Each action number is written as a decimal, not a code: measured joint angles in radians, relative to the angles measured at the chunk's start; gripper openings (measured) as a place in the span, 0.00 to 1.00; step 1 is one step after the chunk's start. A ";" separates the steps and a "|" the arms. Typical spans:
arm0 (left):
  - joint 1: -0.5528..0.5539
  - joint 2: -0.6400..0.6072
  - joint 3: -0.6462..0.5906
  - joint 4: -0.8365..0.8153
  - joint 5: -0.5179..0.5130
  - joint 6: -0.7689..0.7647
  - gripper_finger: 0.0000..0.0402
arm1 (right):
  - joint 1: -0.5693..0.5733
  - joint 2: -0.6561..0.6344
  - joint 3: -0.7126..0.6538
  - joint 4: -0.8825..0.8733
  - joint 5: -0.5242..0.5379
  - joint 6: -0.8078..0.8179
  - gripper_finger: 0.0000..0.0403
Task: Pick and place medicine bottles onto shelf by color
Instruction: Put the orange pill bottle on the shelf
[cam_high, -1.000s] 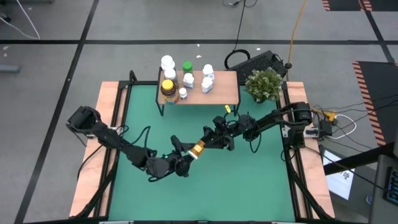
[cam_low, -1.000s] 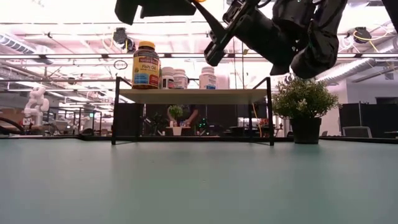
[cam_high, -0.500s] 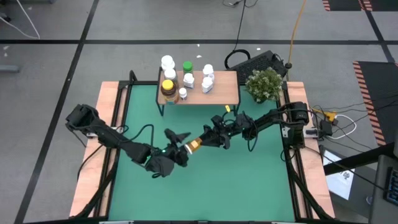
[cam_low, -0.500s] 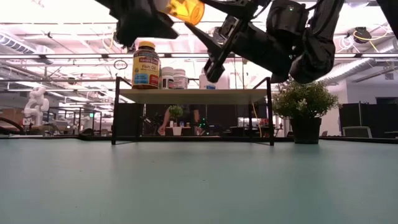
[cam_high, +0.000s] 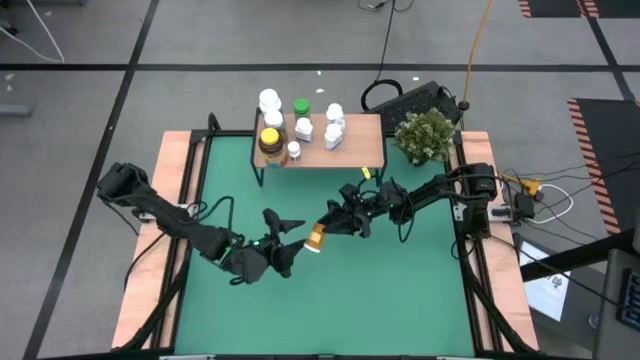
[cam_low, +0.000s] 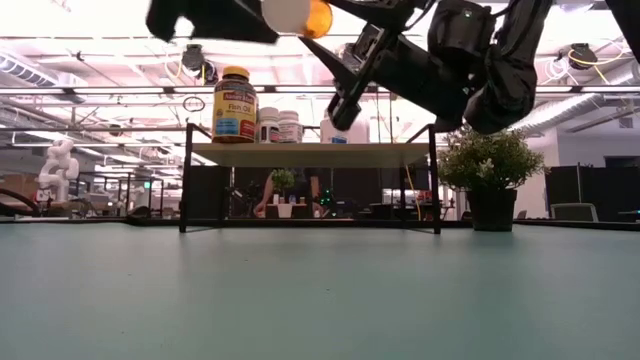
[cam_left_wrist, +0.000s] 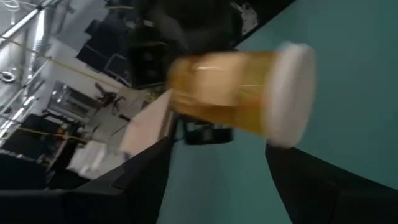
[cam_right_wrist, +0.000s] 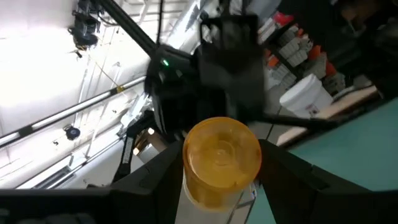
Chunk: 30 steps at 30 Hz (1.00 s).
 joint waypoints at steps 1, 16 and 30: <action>0.012 0.009 -0.009 0.026 0.019 0.008 0.67 | 0.002 0.000 0.006 0.001 0.004 0.003 0.45; 0.038 0.014 -0.021 0.274 0.230 0.268 0.68 | 0.013 -0.004 0.016 0.007 -0.061 0.010 0.45; 0.088 0.013 -0.019 0.185 0.226 0.275 0.67 | -0.003 -0.001 0.013 0.004 -0.012 -0.021 0.45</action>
